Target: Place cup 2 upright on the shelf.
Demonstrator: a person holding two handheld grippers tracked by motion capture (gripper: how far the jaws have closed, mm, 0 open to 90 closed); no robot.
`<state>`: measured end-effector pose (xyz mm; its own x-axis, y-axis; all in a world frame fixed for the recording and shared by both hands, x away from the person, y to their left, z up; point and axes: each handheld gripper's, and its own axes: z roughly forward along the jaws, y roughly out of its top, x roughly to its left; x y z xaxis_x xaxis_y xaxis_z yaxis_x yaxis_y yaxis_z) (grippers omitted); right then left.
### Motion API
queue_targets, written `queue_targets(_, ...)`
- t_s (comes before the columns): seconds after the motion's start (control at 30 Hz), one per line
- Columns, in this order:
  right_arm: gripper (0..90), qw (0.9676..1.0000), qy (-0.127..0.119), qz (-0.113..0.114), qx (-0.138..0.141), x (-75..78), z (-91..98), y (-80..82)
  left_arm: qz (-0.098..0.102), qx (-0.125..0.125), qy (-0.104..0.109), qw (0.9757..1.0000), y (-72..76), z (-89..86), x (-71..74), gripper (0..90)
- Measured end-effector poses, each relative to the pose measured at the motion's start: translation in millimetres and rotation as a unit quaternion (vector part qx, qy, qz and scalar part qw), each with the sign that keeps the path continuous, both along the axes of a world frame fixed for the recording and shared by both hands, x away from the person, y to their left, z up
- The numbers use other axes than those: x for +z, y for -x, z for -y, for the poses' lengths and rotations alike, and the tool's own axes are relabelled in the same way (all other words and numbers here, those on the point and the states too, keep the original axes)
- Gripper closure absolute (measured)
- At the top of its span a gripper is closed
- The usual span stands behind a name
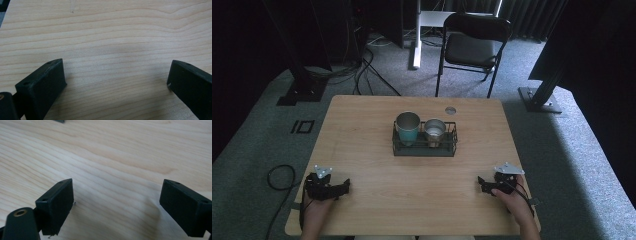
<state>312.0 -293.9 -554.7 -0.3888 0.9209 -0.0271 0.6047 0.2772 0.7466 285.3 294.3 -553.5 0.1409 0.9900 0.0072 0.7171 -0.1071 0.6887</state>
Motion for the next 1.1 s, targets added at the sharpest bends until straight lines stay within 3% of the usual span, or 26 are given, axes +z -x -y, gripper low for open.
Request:
queue_targets(0.13,11.8,0.9997,0.006,-0.008,-0.020,-0.7,2.4,1.0,0.000,0.000,0.000,1.0000,0.0,0.0,0.0,2.2)
queue_targets(0.37,11.9,0.9987,-0.011,-0.021,-0.044,-1.2,4.6,-0.8,0.000,0.000,0.000,1.0000,0.0,0.0,0.0,2.2)
queue_targets(1.1,11.5,0.9991,-0.011,-0.022,-0.034,-1.3,4.0,-0.8,0.000,0.000,0.000,1.0000,0.0,0.0,0.0,2.2)
